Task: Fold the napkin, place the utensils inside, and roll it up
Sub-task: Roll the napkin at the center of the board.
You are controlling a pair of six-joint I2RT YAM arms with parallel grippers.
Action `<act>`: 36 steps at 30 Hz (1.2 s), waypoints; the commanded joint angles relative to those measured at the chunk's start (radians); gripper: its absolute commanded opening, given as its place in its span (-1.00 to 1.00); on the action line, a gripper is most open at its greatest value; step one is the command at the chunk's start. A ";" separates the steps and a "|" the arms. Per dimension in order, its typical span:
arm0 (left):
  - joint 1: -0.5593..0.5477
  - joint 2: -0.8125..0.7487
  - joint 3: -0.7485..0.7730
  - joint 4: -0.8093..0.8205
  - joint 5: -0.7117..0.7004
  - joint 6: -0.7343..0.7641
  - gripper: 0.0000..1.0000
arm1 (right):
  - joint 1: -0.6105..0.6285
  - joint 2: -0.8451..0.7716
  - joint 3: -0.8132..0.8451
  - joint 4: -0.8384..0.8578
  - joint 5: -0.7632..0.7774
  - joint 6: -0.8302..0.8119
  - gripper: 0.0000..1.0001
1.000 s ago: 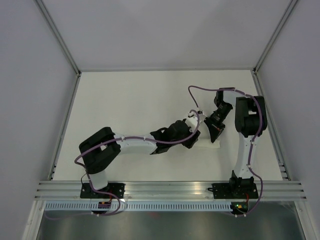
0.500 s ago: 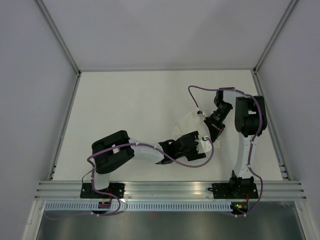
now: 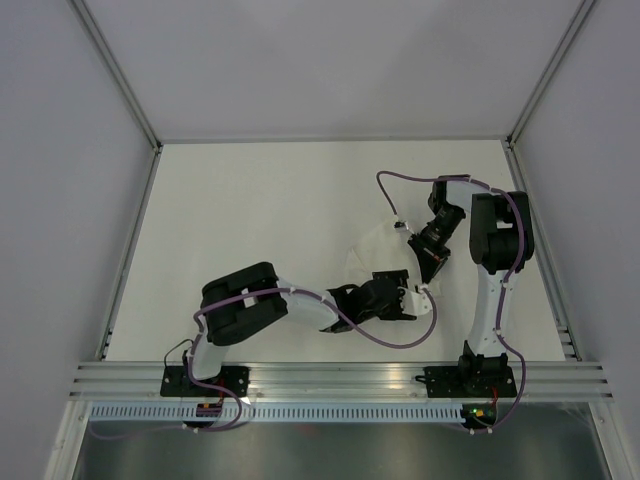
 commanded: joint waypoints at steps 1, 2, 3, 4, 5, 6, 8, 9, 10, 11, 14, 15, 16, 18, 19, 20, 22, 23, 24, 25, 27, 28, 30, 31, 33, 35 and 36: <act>-0.002 0.037 0.037 -0.032 0.007 0.057 0.48 | -0.006 0.066 -0.015 0.280 0.128 -0.068 -0.99; -0.002 0.045 0.040 -0.037 0.013 0.057 0.47 | -0.006 0.066 -0.015 0.279 0.128 -0.069 -0.99; -0.001 0.046 0.043 -0.061 0.028 0.052 0.44 | -0.007 0.066 -0.011 0.280 0.128 -0.071 -0.99; 0.001 0.051 0.058 -0.078 0.041 0.049 0.41 | -0.006 0.066 -0.011 0.277 0.125 -0.072 -0.99; 0.002 0.057 0.064 -0.090 0.048 0.046 0.35 | -0.007 0.066 -0.010 0.277 0.125 -0.072 -0.99; 0.004 0.063 0.069 -0.101 0.058 0.044 0.34 | -0.009 0.066 -0.010 0.279 0.124 -0.072 -0.99; 0.010 0.066 0.084 -0.139 0.081 0.034 0.26 | -0.010 0.067 -0.008 0.277 0.124 -0.072 -0.99; 0.016 0.068 0.089 -0.152 0.105 0.020 0.24 | -0.010 0.067 -0.008 0.274 0.122 -0.072 -0.99; 0.021 0.069 0.099 -0.182 0.119 0.014 0.22 | -0.009 0.067 -0.008 0.275 0.122 -0.074 -1.00; 0.025 0.073 0.107 -0.198 0.128 0.008 0.17 | -0.010 0.067 -0.007 0.276 0.122 -0.076 -0.99; 0.044 0.079 0.135 -0.258 0.167 -0.014 0.06 | -0.009 0.067 -0.005 0.272 0.119 -0.074 -0.99; 0.051 0.080 0.146 -0.271 0.185 -0.022 0.02 | -0.009 0.067 -0.004 0.269 0.118 -0.074 -0.99; 0.055 0.083 0.150 -0.284 0.193 -0.023 -0.01 | -0.010 0.067 -0.004 0.272 0.118 -0.074 -0.99; 0.064 0.089 0.170 -0.325 0.203 -0.037 -0.13 | -0.010 0.069 -0.001 0.271 0.115 -0.072 -0.99; 0.067 0.094 0.178 -0.340 0.203 -0.041 -0.16 | -0.010 0.070 0.001 0.269 0.113 -0.072 -0.99; 0.071 0.100 0.187 -0.381 0.240 -0.055 -0.21 | -0.010 0.070 0.001 0.269 0.113 -0.072 -0.99; 0.081 0.105 0.213 -0.412 0.282 -0.072 -0.26 | -0.009 0.069 0.002 0.268 0.107 -0.076 -0.99; 0.084 0.114 0.224 -0.432 0.298 -0.081 -0.30 | -0.009 0.066 0.004 0.269 0.104 -0.073 -0.99; 0.091 0.120 0.254 -0.480 0.340 -0.097 -0.31 | -0.010 0.061 0.004 0.269 0.101 -0.069 -0.99; 0.096 0.128 0.273 -0.523 0.366 -0.104 -0.32 | -0.012 0.058 0.004 0.275 0.089 -0.066 -0.94; 0.107 0.149 0.317 -0.599 0.432 -0.127 -0.43 | -0.015 0.037 0.007 0.276 0.073 -0.060 -0.67; 0.107 0.151 0.324 -0.610 0.452 -0.135 -0.47 | -0.016 0.026 0.008 0.280 0.057 -0.057 -0.56; 0.125 0.151 0.340 -0.639 0.536 -0.170 -0.51 | -0.024 -0.008 0.015 0.279 0.038 -0.050 -0.32; 0.131 0.152 0.348 -0.665 0.565 -0.186 -0.51 | -0.026 -0.022 0.018 0.282 0.020 -0.045 -0.26; 0.147 0.151 0.359 -0.682 0.648 -0.224 -0.53 | -0.039 -0.062 0.030 0.285 -0.002 -0.031 -0.17; 0.162 0.155 0.371 -0.718 0.703 -0.259 -0.53 | -0.049 -0.098 0.045 0.292 -0.037 -0.005 -0.10; 0.165 0.169 0.395 -0.742 0.758 -0.267 -0.53 | -0.047 -0.109 0.050 0.295 -0.051 0.004 -0.10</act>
